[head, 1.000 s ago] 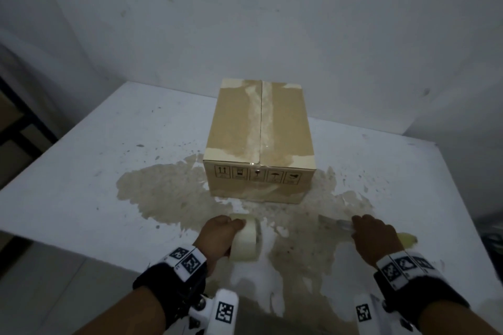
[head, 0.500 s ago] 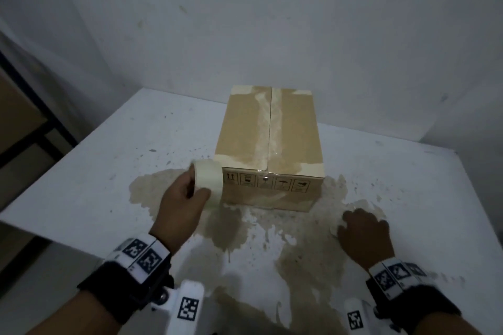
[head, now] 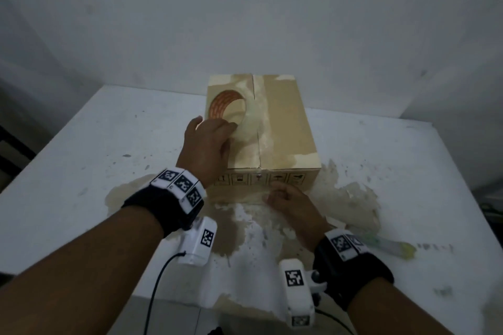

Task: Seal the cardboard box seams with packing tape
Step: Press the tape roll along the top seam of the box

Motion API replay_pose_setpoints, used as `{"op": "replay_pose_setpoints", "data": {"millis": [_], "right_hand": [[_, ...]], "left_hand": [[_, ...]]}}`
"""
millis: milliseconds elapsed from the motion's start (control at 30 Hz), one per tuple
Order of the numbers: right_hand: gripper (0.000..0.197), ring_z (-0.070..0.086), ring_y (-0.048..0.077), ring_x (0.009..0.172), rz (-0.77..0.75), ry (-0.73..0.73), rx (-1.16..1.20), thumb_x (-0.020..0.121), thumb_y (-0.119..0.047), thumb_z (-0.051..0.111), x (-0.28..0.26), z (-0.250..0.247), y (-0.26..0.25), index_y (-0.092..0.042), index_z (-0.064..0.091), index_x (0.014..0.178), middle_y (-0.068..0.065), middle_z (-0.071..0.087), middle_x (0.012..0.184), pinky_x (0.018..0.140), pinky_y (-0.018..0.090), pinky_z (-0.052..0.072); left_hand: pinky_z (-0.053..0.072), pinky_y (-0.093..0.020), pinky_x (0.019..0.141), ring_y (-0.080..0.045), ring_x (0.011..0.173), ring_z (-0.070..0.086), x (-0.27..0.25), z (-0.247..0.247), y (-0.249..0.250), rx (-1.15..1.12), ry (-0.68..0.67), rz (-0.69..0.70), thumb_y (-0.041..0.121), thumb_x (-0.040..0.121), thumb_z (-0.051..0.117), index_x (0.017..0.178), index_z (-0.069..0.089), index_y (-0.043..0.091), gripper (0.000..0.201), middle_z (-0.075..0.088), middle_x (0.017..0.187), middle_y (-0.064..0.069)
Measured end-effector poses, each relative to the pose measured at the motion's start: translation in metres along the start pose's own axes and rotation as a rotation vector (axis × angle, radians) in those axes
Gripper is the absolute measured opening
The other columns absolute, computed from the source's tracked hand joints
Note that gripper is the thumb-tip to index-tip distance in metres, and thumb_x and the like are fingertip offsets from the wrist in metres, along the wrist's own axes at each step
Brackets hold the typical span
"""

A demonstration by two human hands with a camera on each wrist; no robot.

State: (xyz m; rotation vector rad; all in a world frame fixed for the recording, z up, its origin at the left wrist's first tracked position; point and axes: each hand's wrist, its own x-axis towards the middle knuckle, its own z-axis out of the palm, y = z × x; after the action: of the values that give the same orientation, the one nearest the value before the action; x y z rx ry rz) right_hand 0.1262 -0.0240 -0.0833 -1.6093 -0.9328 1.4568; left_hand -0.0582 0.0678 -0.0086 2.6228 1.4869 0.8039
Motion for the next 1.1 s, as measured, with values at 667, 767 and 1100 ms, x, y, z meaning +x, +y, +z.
{"op": "replay_pose_setpoints", "data": {"millis": [667,767,1100], "right_hand": [[0.017,0.050,0.015,0.067,0.023,0.152,0.152,0.087,-0.014,0.059,0.006,0.029,0.008,-0.012,0.058,0.070,0.004,0.056,0.073,0.054,0.020,0.039],[0.023,0.053,0.014,0.058,0.003,0.187,0.115,0.085,-0.014,0.060,0.014,0.029,0.006,-0.014,0.064,0.062,0.002,0.061,0.065,0.052,0.019,0.043],[0.021,0.066,0.022,0.075,-0.042,0.322,0.020,0.078,-0.028,0.072,0.024,0.030,0.005,-0.008,0.076,0.074,0.006,0.070,0.069,0.073,0.035,0.053]], "left_hand": [[0.040,-0.051,0.087,-0.031,0.092,0.063,0.016,0.046,-0.018,-0.112,0.073,0.124,-0.001,0.071,0.061,0.101,0.063,0.005,0.030,0.069,0.098,-0.015],[0.041,-0.047,0.085,-0.033,0.092,0.063,0.016,0.047,-0.020,-0.108,0.080,0.136,-0.001,0.072,0.061,0.101,0.063,0.004,0.030,0.069,0.097,-0.016],[0.033,-0.039,0.082,-0.031,0.089,0.057,0.013,0.049,-0.019,-0.098,0.091,0.149,0.000,0.073,0.058,0.105,0.059,0.005,0.032,0.066,0.096,-0.017]]}}
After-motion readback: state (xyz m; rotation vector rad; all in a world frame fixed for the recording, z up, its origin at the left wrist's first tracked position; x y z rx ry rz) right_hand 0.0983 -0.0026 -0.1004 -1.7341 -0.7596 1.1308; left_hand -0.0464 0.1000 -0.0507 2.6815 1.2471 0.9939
